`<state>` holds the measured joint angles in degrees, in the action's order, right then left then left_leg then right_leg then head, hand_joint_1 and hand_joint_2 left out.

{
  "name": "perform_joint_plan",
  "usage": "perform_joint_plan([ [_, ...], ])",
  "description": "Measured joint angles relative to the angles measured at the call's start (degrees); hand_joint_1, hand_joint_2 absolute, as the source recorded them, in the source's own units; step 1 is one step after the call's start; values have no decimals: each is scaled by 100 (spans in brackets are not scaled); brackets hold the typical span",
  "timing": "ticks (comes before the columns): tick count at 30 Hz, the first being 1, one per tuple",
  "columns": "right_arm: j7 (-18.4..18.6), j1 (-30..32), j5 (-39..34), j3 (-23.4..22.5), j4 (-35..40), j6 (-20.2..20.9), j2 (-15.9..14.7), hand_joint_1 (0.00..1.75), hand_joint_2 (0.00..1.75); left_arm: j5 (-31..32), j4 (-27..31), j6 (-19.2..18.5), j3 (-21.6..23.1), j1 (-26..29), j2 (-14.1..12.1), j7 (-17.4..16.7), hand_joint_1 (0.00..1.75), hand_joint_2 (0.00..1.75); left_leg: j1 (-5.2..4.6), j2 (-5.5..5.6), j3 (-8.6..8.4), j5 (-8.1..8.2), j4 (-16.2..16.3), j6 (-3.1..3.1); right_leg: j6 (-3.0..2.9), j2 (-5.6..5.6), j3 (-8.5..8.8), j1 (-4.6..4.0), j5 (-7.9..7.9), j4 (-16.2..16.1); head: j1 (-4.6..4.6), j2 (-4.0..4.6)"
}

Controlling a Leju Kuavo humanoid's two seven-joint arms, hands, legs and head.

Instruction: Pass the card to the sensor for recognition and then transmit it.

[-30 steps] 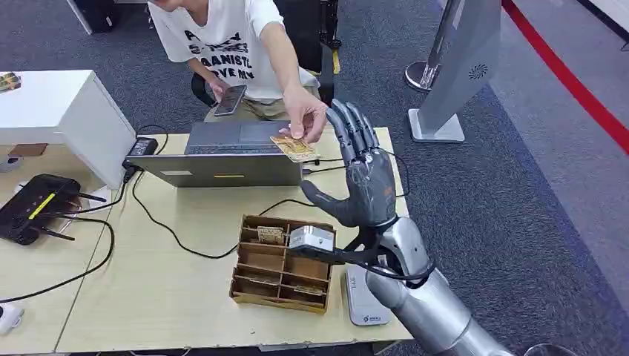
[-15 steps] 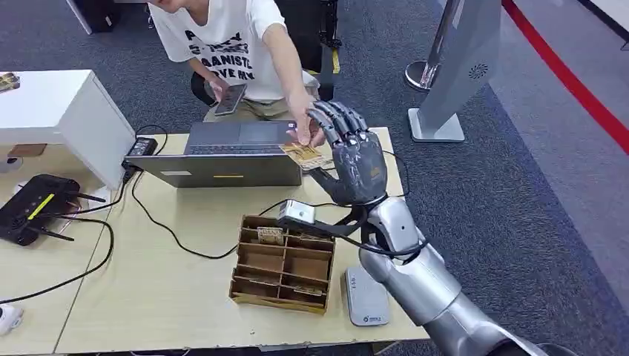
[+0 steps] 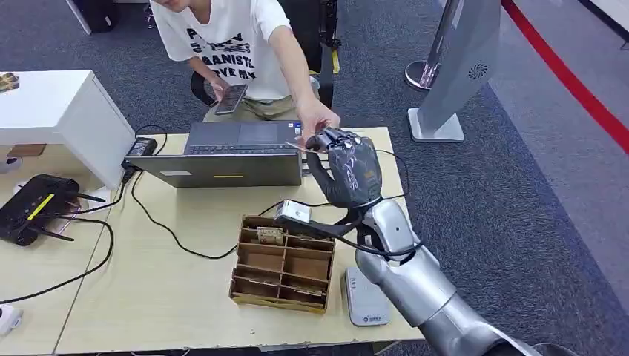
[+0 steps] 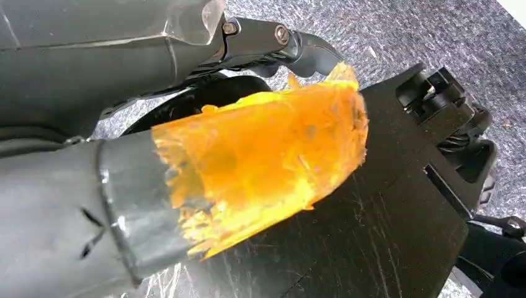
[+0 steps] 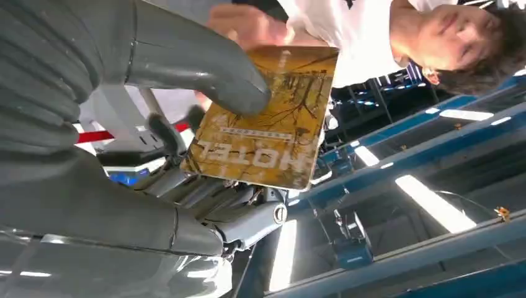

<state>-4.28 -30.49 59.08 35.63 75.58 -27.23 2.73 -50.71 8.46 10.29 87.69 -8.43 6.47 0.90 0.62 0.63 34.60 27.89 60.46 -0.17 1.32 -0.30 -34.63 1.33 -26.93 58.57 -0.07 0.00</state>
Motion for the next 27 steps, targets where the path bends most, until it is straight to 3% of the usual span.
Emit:
perform_joint_plan([
  [3, -28, 25, -20, 2, -57, 31, 50, 150, 175, -4, 0, 11, 0, 0, 0, -2, 0, 0, 0, 0, 0, 0, 0, 0, 0, 0, 0, 0, 0, 0, 0, 0],
  [9, -101, 96, -282, 4, -65, 66, 98, 175, 175, -26, 0, 57, 0, 1, 0, 2, 0, 0, 0, 0, 0, 0, 0, 0, 0, 0, 0, 0, 0, 0, 0, 0],
  [12, -208, 160, -633, -2, -39, 177, 131, 175, 175, -68, 0, 70, -2, 4, 0, 18, 0, 0, 0, 0, 0, 0, 0, 0, 0, 0, 0, 0, 0, 0, 0, 0],
  [21, -832, 686, -4101, -83, 843, 1371, 282, 175, 175, -312, 0, 249, -4, 71, -2, 168, 0, 0, 0, 0, 1, 3, 0, 1, 0, 0, -2, 0, -3, -1, 0, 0],
  [27, -1143, 1073, -5845, -136, 1452, 1799, 275, 175, 175, -448, 0, 350, -26, 144, -4, 256, 0, 0, 0, 2, 2, 4, 0, 1, -1, 3, -2, 0, -4, -3, 0, 0],
])
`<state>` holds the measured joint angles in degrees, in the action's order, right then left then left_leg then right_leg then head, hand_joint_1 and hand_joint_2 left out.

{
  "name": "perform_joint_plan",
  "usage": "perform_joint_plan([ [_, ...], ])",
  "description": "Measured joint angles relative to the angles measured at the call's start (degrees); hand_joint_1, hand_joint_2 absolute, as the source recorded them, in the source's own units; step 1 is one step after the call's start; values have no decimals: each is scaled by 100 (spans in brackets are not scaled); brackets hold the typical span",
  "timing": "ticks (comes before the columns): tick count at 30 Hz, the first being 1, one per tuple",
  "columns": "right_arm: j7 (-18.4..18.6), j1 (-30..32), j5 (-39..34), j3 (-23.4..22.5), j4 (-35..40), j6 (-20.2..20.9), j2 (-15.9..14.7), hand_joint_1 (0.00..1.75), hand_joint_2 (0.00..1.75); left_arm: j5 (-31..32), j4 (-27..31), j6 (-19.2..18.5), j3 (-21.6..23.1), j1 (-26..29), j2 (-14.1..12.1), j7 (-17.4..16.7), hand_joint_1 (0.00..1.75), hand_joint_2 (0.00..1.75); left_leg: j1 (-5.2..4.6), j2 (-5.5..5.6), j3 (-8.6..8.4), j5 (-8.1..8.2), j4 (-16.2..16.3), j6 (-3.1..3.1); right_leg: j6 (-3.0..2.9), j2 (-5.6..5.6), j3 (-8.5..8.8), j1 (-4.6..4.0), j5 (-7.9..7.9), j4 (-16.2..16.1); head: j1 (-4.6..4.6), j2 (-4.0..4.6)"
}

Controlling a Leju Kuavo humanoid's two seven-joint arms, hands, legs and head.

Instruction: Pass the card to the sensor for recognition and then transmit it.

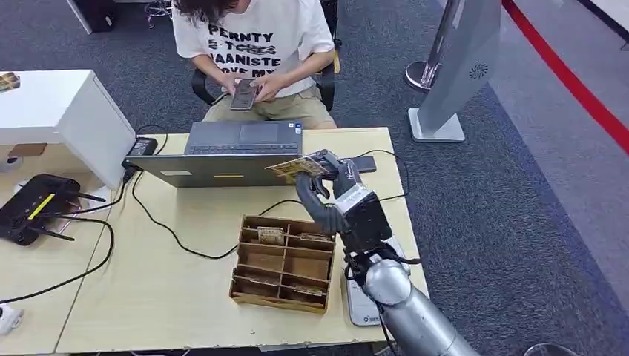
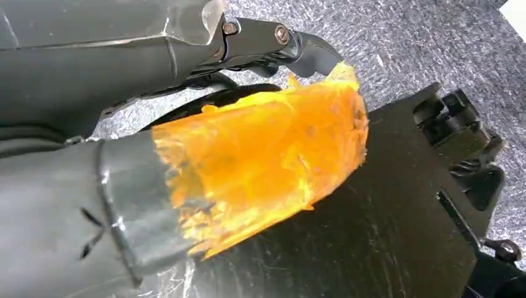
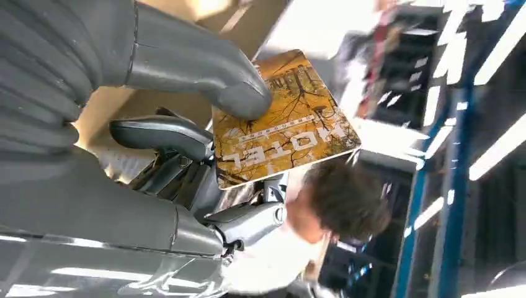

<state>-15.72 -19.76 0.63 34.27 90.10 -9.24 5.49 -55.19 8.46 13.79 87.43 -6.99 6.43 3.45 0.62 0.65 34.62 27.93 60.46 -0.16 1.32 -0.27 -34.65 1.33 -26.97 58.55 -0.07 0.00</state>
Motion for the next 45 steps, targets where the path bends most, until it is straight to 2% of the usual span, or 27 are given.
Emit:
perform_joint_plan([
  [9, -292, 722, -727, -196, 574, 2, -334, 175, 175, -197, 0, 144, -107, 58, 9, 31, 0, 0, 0, -1, -2, 3, 0, 1, -1, -4, -1, 0, 0, -2, 2, 0],
  [16, -415, 1501, -657, -537, 625, -20, -754, 175, 175, -337, 0, 253, -229, 91, 31, 61, 0, 0, -1, 1, 1, 8, 0, -6, 1, 2, 2, 0, -5, -4, -2, 0],
  [22, -404, 2073, -521, -818, 625, -53, -975, 175, 175, -391, 0, 317, -297, 106, 37, 61, 0, 0, -1, 0, -1, 13, 0, -7, 1, 1, 2, 0, -6, -5, 0, 0],
  [31, -159, 2518, -49, -1049, 550, -387, -1049, 175, 175, -395, 0, 356, -319, 121, 37, 24, 0, 0, -1, -2, -2, 14, 0, -8, 1, -1, 3, 0, -8, -5, 2, 0],
  [39, -37, 2579, 246, -1047, 378, -634, -1053, 175, 175, -395, 0, 369, -319, 118, 39, -13, 0, 0, -1, -2, -2, 14, 0, -8, 1, -3, 4, 0, -8, -4, 0, 0],
  [45, 210, 2568, 648, -1027, 168, -840, -1054, 175, 175, -393, 0, 367, -319, 118, 39, -33, 0, 0, -1, -2, -2, 14, 0, -8, 2, -2, 4, 0, -8, -4, 0, 0],
])
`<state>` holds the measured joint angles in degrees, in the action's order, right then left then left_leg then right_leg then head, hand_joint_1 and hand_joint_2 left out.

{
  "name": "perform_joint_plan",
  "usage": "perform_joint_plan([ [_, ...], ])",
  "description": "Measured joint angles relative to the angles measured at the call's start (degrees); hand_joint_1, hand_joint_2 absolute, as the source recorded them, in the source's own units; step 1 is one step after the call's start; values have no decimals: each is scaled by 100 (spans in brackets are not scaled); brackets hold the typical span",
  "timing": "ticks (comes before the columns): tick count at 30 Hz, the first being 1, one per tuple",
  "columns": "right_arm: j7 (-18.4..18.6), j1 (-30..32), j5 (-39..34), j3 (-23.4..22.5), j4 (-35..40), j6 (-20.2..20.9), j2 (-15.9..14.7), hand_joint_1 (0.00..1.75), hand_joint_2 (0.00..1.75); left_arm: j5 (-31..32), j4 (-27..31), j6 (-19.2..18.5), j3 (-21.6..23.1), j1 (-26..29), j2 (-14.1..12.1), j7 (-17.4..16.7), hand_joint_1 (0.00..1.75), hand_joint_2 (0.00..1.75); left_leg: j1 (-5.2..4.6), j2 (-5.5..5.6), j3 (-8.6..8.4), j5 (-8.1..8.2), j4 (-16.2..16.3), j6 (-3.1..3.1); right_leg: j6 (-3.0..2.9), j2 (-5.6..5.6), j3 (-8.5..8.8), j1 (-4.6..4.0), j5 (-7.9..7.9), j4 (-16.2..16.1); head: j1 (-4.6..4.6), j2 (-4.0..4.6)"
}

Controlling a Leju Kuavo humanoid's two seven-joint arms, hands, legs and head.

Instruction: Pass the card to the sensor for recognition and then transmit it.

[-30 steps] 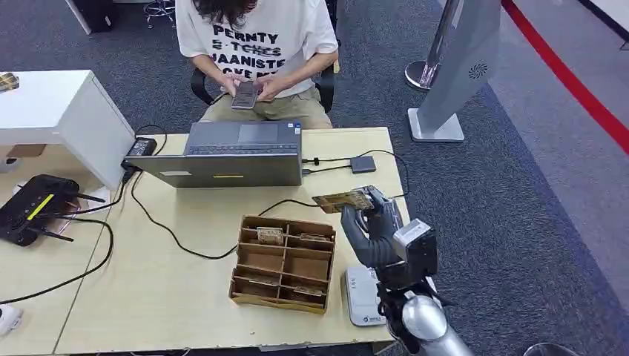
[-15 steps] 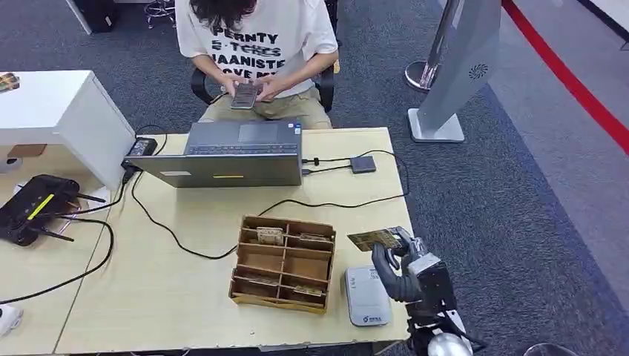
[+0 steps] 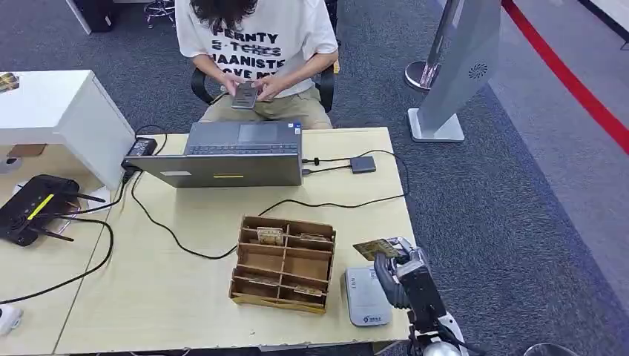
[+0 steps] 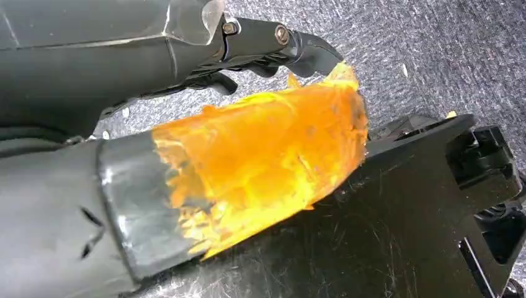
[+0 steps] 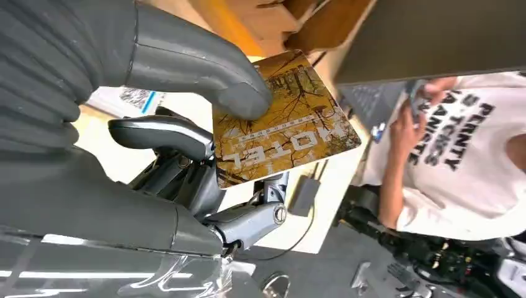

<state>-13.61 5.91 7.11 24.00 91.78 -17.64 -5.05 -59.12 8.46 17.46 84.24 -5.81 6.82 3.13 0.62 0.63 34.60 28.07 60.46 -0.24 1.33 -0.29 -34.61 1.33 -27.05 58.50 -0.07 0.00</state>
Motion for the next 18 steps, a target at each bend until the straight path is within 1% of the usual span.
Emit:
perform_joint_plan([
  [4, 157, -23, 253, 35, -157, -65, -24, 175, 175, -2, 0, 0, 0, 0, 2, -2, 0, 0, 0, 0, 0, 0, 0, 0, 0, 1, 0, 0, 0, 0, 0, 0],
  [11, 269, -9, 380, 50, -231, -85, -206, 175, 175, -39, 0, -13, 0, 2, 2, 2, 0, 0, 0, 0, -1, 0, 0, 0, 0, 0, 0, 0, 0, 0, 0, 0],
  [16, 266, 129, 223, -26, -194, -85, -336, 175, 175, -72, 0, -15, -2, 3, 2, 39, 0, 0, -1, 0, 0, 0, 0, -1, 0, 1, 0, 1, 0, -1, 2, 0],
  [18, 234, 182, 89, -57, -161, 13, -398, 175, 175, -81, 0, -15, -2, 3, 0, 42, 0, 0, -1, 0, -1, 1, 0, -1, 0, -1, 0, 0, 0, -1, 0, 0],
])
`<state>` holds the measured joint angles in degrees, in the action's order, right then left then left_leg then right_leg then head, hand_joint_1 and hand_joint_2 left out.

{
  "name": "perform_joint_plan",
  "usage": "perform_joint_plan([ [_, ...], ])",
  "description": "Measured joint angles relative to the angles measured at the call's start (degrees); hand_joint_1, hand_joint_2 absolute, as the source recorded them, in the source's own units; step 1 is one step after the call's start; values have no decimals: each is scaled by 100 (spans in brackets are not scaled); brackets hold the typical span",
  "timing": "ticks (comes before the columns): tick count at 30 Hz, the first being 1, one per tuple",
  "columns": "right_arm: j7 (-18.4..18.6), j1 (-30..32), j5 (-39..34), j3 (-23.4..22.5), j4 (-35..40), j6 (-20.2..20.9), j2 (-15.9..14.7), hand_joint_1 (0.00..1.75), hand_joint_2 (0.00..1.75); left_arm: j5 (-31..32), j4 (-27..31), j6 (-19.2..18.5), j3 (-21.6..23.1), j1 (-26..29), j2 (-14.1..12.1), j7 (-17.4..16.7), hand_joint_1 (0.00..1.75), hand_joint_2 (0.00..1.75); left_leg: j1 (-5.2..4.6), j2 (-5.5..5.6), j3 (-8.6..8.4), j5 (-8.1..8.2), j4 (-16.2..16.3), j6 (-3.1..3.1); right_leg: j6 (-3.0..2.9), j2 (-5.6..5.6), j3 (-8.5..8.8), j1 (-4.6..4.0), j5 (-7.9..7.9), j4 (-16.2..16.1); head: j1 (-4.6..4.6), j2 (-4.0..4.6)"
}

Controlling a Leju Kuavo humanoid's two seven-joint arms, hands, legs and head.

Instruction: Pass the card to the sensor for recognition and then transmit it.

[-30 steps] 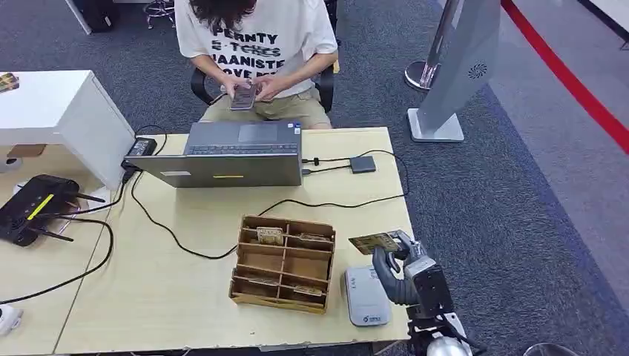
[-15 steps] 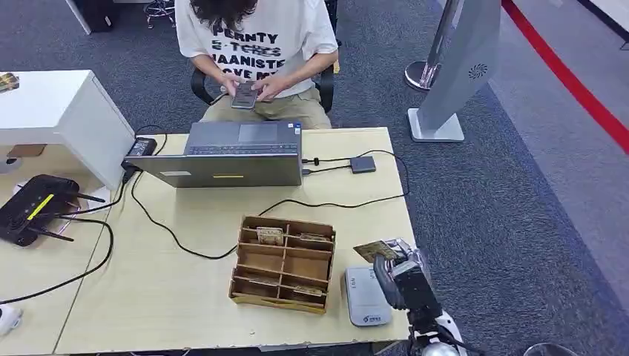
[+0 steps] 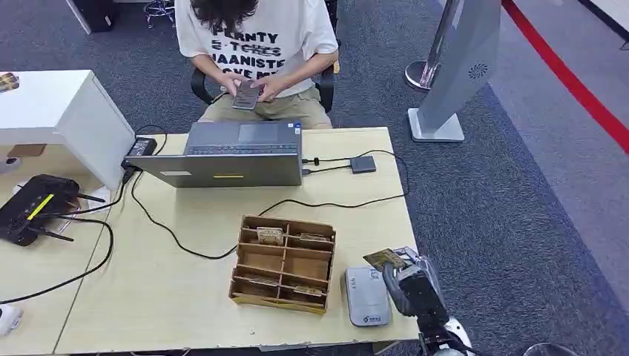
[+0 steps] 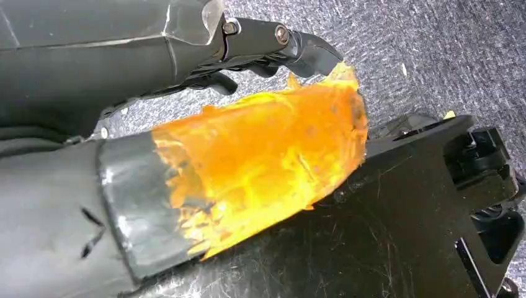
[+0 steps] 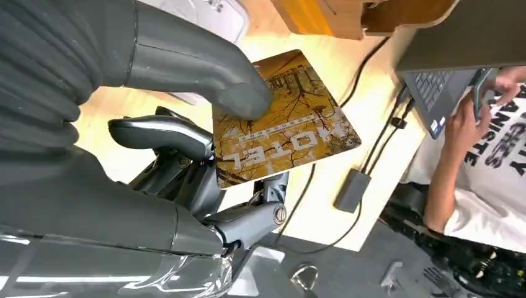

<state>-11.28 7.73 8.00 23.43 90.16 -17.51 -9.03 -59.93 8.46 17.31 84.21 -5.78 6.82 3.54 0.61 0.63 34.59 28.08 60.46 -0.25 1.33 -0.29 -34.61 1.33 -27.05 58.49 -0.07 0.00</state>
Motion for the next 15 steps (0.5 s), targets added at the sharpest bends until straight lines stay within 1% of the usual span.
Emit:
perform_joint_plan([
  [6, -63, 102, -124, -7, 39, 380, -247, 175, 175, -9, 0, -9, 0, 1, 0, 17, 0, 0, 0, 0, 0, 0, 0, 0, 0, 1, 1, 0, 0, 0, 0, 0],
  [15, -6, 134, 16, 79, 33, 538, -501, 175, 175, -11, 0, -20, 0, 1, 0, 17, 0, 0, 0, 0, 0, 0, 0, 0, 0, 1, 1, 0, 0, 0, 2, 0],
])
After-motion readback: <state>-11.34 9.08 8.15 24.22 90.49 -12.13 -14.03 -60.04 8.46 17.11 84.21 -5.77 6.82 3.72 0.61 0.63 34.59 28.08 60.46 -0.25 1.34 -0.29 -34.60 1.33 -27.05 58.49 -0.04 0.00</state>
